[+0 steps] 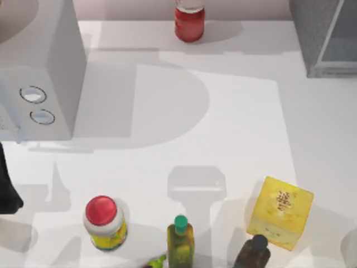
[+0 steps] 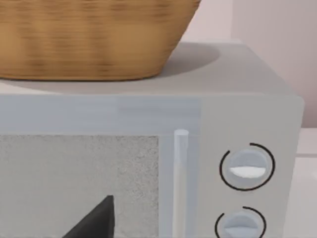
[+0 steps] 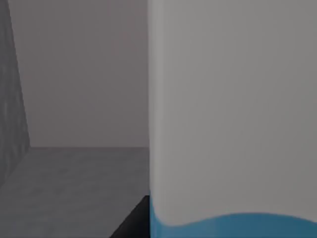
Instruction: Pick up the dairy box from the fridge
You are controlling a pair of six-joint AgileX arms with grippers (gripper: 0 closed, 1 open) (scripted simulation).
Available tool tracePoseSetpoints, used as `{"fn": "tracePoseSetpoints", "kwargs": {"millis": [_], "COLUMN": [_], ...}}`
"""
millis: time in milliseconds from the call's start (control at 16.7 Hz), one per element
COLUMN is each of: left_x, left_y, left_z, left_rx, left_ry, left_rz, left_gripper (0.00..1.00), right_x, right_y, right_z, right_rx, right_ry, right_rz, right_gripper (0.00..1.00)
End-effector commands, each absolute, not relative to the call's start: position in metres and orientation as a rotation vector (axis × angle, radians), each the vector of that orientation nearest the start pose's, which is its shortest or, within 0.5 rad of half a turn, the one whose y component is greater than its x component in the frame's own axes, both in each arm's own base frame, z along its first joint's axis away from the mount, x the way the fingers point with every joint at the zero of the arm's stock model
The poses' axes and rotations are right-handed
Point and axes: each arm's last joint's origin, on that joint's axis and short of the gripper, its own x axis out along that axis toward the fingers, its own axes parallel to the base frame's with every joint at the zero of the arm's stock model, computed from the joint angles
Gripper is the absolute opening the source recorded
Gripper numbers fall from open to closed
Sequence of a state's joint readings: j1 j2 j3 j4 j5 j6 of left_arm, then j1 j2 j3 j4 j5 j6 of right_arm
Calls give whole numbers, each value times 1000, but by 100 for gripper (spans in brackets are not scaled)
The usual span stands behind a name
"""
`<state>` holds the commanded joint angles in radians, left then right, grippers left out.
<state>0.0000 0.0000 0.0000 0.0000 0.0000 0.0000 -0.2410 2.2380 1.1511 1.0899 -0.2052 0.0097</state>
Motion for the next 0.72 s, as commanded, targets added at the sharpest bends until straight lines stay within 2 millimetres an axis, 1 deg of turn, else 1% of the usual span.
{"fn": "tracePoseSetpoints", "kwargs": {"millis": [240, 300, 600, 720], "left_x": [106, 106, 106, 106], "left_y": [-1, -1, -1, -1], "left_z": [160, 160, 160, 160], "left_rx": [0, 0, 0, 0], "left_ry": [0, 0, 0, 0], "left_rz": [0, 0, 0, 0], "left_gripper": [100, 100, 100, 100], "right_x": [443, 443, 443, 443], "right_y": [-99, -99, -99, -99], "right_z": [119, 123, 158, 168], "right_rx": [-2, -3, -2, -2], "right_ry": [-1, -1, 1, -1], "right_rz": [-13, -12, -13, -13], "right_gripper": [0, 0, 0, 0]}}
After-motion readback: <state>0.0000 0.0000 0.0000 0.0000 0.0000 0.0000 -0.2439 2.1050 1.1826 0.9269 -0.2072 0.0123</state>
